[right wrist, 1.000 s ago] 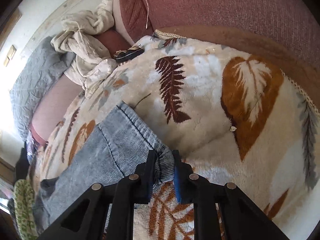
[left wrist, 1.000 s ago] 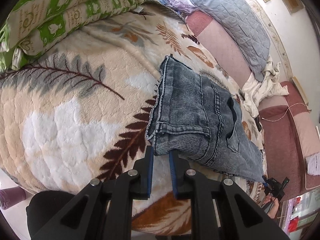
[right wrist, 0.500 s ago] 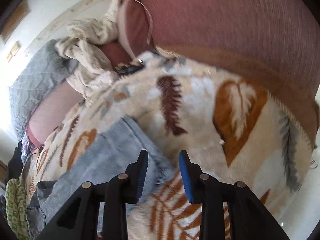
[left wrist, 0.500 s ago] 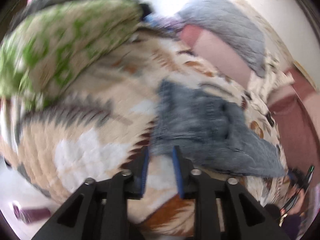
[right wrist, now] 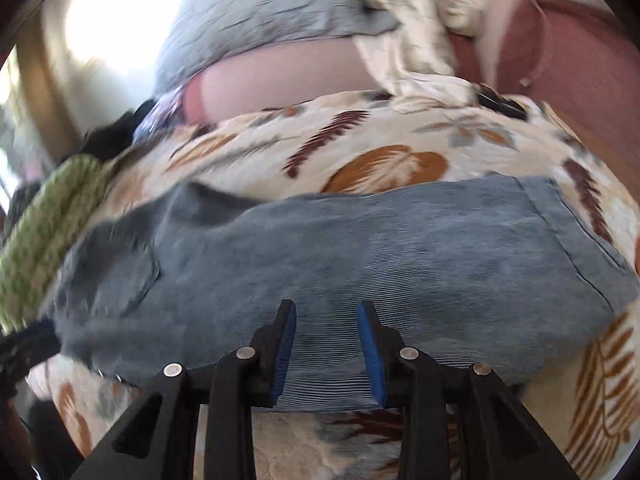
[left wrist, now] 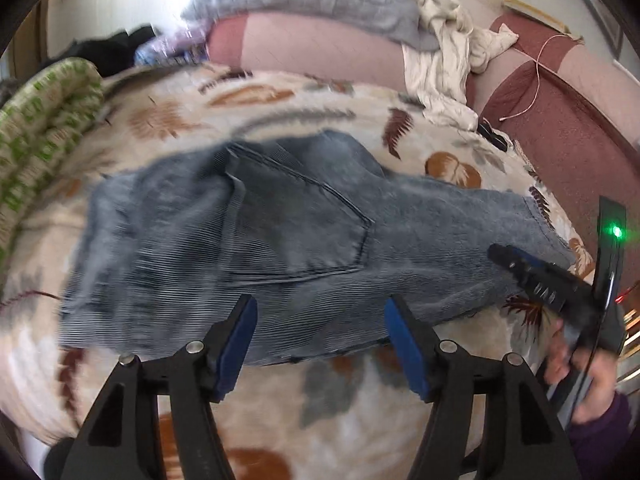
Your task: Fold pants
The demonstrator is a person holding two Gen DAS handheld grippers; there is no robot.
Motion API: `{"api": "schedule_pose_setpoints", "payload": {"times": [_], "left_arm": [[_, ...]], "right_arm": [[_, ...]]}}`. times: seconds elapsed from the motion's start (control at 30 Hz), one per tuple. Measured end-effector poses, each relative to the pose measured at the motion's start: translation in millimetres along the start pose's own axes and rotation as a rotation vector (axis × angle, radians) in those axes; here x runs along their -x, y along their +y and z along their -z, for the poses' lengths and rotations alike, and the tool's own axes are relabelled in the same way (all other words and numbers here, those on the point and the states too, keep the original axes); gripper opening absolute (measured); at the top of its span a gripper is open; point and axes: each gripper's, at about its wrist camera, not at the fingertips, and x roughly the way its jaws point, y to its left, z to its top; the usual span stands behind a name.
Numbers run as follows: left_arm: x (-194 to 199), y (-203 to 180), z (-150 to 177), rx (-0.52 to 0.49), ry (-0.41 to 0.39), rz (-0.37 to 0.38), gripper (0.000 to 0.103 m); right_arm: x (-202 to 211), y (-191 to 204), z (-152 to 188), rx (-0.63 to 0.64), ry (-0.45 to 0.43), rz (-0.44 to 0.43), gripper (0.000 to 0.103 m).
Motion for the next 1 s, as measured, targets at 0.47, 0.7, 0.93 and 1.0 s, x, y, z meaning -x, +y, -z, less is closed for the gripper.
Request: {"api": "schedule_pose_setpoints", "payload": {"times": [0.47, 0.7, 0.93, 1.0], "left_arm": [[-28.0, -26.2, 26.5, -0.174, 0.039, -0.132, 0.071], [-36.3, -32.1, 29.7, -0.188, 0.071, -0.134, 0.088], [-44.5, -47.0, 36.0, -0.233, 0.109, -0.181, 0.103], [-44.9, -49.0, 35.7, -0.239, 0.115, -0.184, 0.103]], "right_arm": [[-21.6, 1.9, 15.7, 0.114, 0.089, 0.103, 0.049], [-18.9, 1.9, 21.7, 0.109, 0.074, 0.111, 0.051], [-16.6, 1.1, 22.6, 0.132, 0.076, 0.096, 0.051], [-15.1, 1.4, 23.2, 0.139, 0.084, 0.093, 0.051]]}}
